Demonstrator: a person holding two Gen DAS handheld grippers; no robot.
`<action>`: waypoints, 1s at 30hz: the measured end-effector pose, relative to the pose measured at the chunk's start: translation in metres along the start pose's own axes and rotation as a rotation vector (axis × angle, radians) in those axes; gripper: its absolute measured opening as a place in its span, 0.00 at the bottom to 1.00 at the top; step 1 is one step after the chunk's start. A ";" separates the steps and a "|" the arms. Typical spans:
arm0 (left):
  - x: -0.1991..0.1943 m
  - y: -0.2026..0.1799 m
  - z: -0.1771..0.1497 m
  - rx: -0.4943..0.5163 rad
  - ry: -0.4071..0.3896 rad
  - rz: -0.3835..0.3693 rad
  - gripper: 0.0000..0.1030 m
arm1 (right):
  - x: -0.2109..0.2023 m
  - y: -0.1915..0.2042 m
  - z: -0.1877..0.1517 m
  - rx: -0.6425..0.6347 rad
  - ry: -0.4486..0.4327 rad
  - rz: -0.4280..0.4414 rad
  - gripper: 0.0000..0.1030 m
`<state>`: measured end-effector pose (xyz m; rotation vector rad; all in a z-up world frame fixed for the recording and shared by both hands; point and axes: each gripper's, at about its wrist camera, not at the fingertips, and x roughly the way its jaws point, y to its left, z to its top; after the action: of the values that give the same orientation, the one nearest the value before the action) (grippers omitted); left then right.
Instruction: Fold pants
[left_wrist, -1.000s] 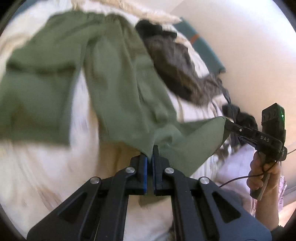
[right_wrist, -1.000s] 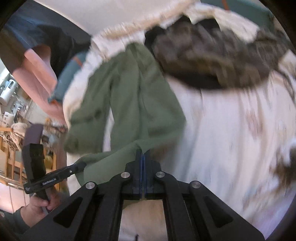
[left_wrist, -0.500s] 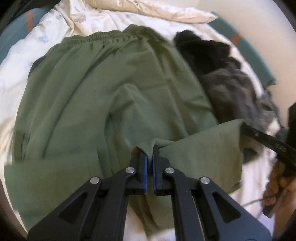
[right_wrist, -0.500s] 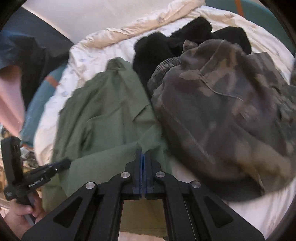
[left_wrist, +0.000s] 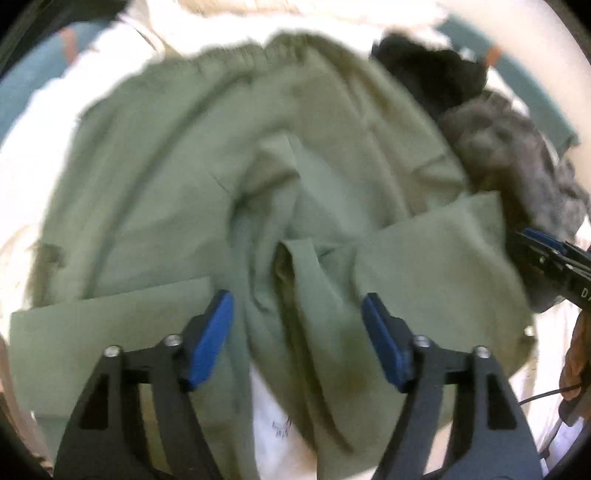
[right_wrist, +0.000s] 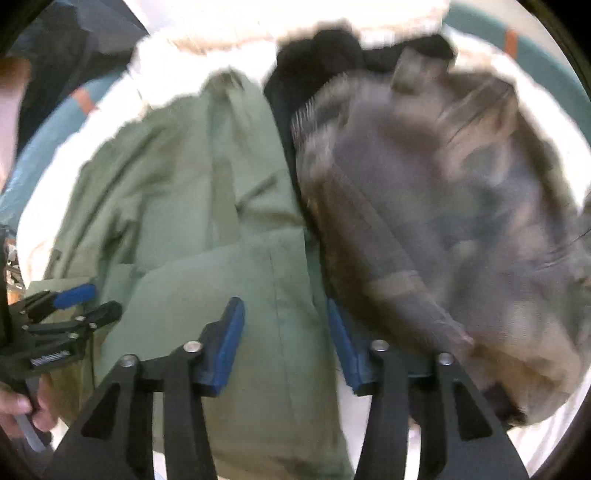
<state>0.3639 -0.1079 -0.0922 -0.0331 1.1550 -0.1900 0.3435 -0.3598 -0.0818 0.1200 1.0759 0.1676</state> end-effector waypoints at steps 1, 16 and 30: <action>-0.016 -0.001 -0.006 -0.002 -0.042 -0.014 0.70 | -0.014 0.000 -0.003 -0.006 -0.058 0.016 0.49; 0.046 -0.030 -0.063 0.009 0.125 -0.072 0.69 | 0.015 -0.038 -0.062 0.195 0.107 0.005 0.22; -0.067 -0.014 -0.101 -0.028 -0.048 -0.058 0.73 | -0.071 0.002 -0.131 0.326 -0.017 0.227 0.56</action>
<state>0.2441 -0.1035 -0.0708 -0.0957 1.1100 -0.2230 0.1948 -0.3692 -0.0815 0.5373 1.0650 0.1937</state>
